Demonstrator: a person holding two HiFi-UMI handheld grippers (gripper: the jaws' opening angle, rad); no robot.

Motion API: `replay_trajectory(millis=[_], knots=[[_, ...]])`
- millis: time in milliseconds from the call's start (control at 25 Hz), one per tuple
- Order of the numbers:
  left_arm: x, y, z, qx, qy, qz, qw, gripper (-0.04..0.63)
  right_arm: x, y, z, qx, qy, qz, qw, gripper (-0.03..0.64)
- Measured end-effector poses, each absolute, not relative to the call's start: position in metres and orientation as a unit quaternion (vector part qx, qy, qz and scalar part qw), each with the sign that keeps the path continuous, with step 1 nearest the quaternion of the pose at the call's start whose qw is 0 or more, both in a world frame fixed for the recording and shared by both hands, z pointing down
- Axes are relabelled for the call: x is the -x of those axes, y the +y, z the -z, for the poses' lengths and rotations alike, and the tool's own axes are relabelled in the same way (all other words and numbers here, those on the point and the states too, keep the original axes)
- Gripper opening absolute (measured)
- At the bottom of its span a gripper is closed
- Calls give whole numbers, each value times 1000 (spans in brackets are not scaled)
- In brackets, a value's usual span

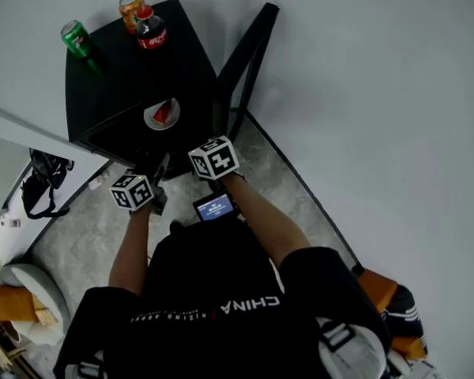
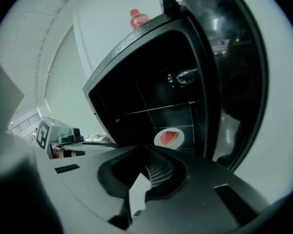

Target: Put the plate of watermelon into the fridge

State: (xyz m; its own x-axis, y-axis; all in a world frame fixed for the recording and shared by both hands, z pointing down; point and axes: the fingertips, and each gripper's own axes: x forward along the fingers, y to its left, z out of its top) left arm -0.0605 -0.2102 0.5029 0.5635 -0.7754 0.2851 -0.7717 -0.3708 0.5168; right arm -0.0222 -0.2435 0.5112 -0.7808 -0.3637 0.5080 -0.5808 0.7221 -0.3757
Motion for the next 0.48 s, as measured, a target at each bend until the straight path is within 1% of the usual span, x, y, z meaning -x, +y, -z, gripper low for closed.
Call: replay_trajectory(millis=[160, 360, 480], knots=[[46, -194, -511, -820, -472, -1, 324, 12, -1, -234, -519, -262, -899, -280, 212, 15], [28, -156, -539, -796, -494, -11, 349, 12, -22, -217, -550, -247, -891, -303, 229, 15], [31, -128, -551, -778, -512, -21, 364, 12, -28, -203, -559, -241, -890, -311, 232, 15]])
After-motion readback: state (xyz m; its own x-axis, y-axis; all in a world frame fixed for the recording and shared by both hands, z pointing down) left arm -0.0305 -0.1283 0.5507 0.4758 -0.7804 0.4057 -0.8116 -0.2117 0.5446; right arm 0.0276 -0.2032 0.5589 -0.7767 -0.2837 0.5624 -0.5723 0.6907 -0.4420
